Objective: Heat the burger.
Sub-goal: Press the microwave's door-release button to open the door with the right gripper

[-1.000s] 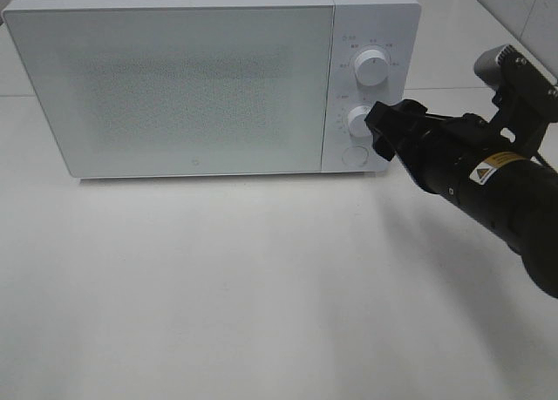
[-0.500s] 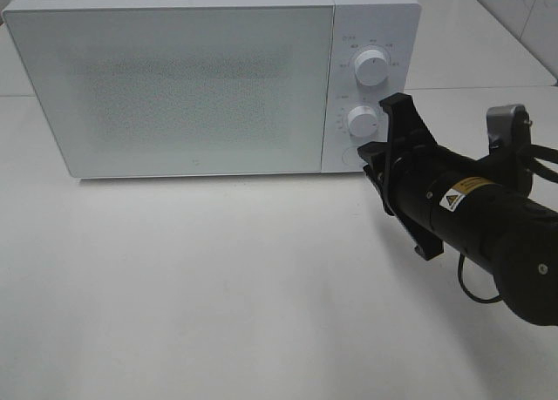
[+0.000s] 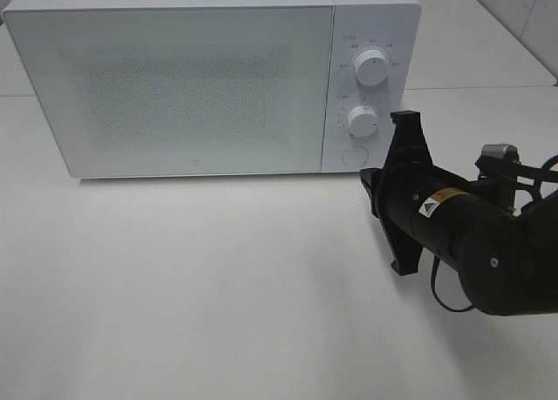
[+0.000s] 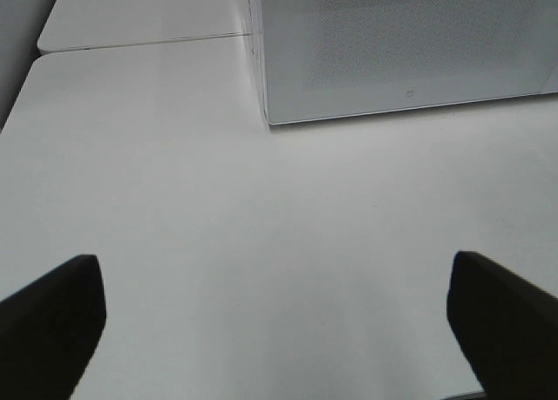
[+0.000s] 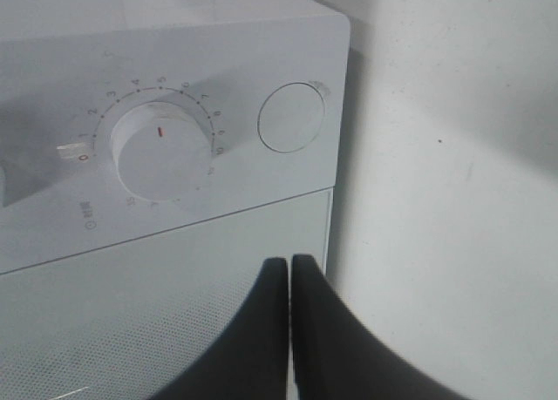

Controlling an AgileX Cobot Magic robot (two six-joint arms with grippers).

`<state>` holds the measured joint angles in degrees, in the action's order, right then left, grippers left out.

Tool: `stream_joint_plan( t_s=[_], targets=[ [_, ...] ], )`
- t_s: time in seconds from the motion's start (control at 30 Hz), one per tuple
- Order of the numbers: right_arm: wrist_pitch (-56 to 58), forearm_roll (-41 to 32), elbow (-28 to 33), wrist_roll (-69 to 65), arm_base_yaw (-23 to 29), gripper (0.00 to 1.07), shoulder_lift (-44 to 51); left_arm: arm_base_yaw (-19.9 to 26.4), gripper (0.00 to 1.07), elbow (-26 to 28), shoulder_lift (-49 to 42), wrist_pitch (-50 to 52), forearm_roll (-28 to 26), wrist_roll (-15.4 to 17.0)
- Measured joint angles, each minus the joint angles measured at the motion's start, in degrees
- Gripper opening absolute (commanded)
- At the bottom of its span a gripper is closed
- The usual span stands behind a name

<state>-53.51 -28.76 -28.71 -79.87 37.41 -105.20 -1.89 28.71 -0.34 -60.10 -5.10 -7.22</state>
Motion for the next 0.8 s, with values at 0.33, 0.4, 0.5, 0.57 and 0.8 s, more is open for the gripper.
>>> stream_joint_plan(
  t_s=[0.33,0.4,0.5,0.57,0.8],
  targets=[
    [5.2,4.2,-7.7,-1.9,-5.3,0.0,-5.7,0.0,1.0,0.0,0.0,0.0,0.0,0.0],
    [5.4,4.8,-8.4,-2.2,-5.9,0.0,-6.2,0.0,1.0,0.0,0.0,0.0,0.0,0.0],
    [6.4,5.7,-11.1,-2.3,-7.6,0.0,-8.2,0.0,1.0,0.0,0.0,0.0,0.0,0.0],
    [6.9,5.8,-11.6,-2.3,-8.0,0.0,-8.7,0.0,1.0,0.0,0.0,0.0,0.0,0.0],
    [7.3,6.4,-14.8,-2.3,-9.7,0.0,-11.4,0.0,1.0,0.0,0.0,0.0,0.0,0.0]
  ],
)
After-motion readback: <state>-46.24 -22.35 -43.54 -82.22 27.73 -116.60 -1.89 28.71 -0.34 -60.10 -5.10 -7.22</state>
